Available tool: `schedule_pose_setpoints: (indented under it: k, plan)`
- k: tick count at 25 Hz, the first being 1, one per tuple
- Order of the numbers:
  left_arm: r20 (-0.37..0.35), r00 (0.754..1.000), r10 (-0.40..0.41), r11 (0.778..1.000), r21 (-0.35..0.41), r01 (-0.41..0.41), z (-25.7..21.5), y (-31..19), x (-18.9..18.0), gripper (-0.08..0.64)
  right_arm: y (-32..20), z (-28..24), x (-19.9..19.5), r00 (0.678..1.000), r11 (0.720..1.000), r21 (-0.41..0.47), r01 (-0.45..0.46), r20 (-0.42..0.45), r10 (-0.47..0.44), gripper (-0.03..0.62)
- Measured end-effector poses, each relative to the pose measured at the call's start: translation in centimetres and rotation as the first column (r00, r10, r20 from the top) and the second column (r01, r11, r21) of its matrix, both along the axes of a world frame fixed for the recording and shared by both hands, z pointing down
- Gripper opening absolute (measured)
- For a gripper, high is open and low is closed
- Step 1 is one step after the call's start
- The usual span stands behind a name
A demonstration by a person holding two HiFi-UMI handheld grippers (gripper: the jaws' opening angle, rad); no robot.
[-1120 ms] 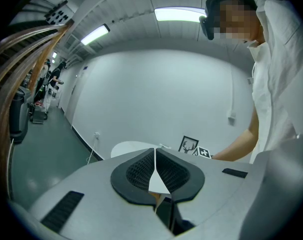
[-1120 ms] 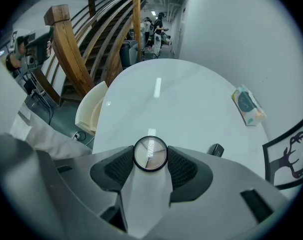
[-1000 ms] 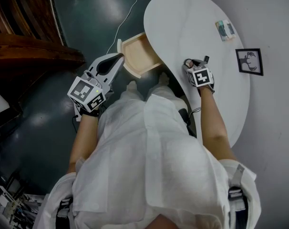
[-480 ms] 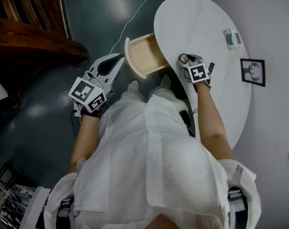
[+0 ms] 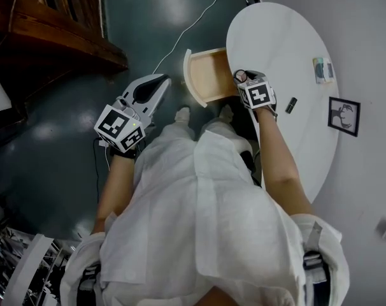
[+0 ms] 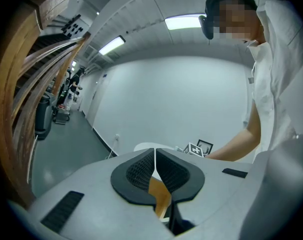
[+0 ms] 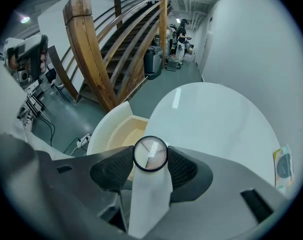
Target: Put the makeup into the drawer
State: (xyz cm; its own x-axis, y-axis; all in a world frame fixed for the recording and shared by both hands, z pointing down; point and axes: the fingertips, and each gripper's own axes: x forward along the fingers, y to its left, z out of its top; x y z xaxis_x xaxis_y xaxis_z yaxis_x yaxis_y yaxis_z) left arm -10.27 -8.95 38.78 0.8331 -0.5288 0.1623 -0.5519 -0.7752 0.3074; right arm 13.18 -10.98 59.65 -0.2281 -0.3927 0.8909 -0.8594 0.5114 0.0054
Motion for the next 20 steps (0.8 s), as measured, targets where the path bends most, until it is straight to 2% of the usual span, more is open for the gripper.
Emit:
schedule_pose_setpoints:
  k: [8,12,20]
  plan:
    - [0.004,0.998,-0.063,0.998,-0.004,0.063,0.1,0.1,-3.6,0.018,-2.9,0.2,-5.1,0.999,0.999,0.014,0.04,-0.018,-0.04,0.209]
    - [0.006,0.997,-0.082,0.997,0.0,0.082,0.3,0.0,-4.6,0.018,-4.0,0.3,-7.6,0.997,0.997,0.025,0.072,0.002,-0.072,0.209]
    - [0.02,0.994,-0.104,0.994,-0.017,0.104,1.0,-0.2,-5.6,0.018,-4.4,2.9,-11.1,0.996,0.996,-0.023,0.09,0.027,-0.09,0.209]
